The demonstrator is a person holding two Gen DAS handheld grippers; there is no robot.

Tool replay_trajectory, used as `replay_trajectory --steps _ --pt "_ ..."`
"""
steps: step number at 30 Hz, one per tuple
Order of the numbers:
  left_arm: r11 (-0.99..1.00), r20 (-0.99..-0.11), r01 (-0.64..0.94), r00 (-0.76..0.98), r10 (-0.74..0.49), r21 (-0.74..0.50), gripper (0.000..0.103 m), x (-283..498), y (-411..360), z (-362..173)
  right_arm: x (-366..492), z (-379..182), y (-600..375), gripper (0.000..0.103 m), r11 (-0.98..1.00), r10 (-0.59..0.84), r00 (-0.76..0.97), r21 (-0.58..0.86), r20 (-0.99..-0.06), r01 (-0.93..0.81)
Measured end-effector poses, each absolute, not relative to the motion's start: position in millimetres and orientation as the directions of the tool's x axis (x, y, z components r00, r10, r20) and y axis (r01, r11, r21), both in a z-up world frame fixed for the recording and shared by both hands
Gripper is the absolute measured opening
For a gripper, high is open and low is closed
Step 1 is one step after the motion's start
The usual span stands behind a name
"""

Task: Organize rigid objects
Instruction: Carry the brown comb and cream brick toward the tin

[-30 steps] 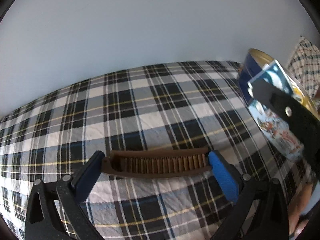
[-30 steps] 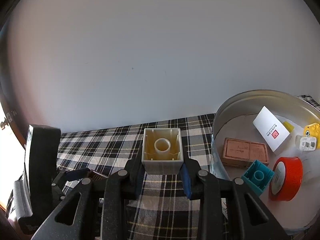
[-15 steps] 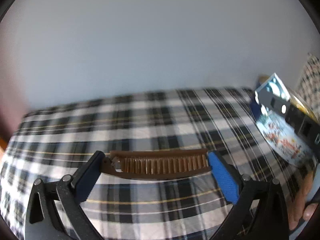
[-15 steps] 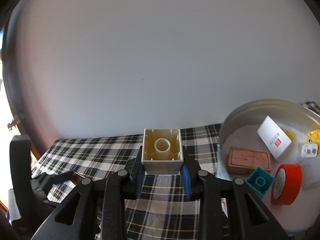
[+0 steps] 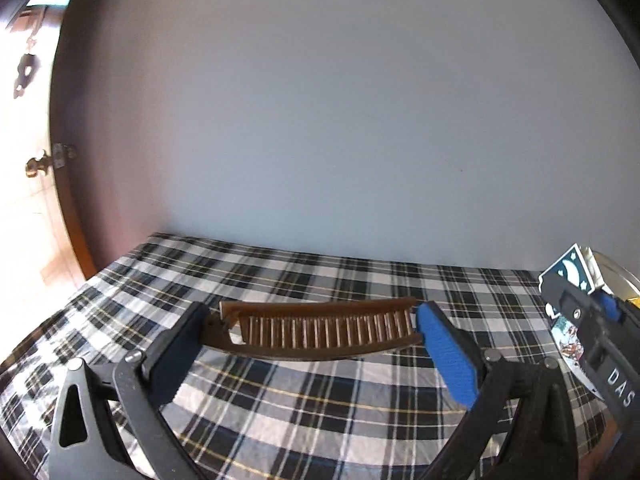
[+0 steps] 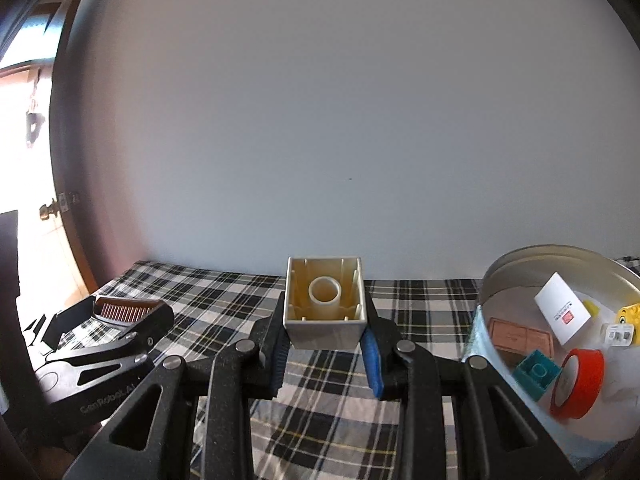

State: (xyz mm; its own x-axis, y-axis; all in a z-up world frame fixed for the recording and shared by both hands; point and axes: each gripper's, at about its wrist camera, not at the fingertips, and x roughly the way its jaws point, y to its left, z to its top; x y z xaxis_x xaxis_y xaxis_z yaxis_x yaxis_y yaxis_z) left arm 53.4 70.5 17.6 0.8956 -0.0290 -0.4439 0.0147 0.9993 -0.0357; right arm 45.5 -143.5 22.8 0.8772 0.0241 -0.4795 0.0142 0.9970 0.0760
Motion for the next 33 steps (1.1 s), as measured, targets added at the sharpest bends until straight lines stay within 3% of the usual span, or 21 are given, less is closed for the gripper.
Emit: replay_trajectory --steps 12,33 --pt "0.999 -0.42 -0.023 0.908 0.01 -0.026 0.103 36 68 17 33 24 -122 0.034 0.999 0.032 0.886 -0.001 -0.463 -0.037" --pt "0.999 -0.378 0.023 0.925 -0.034 -0.034 0.103 -12 51 22 -33 37 -133 0.034 0.999 0.021 0.902 -0.032 -0.432 -0.039"
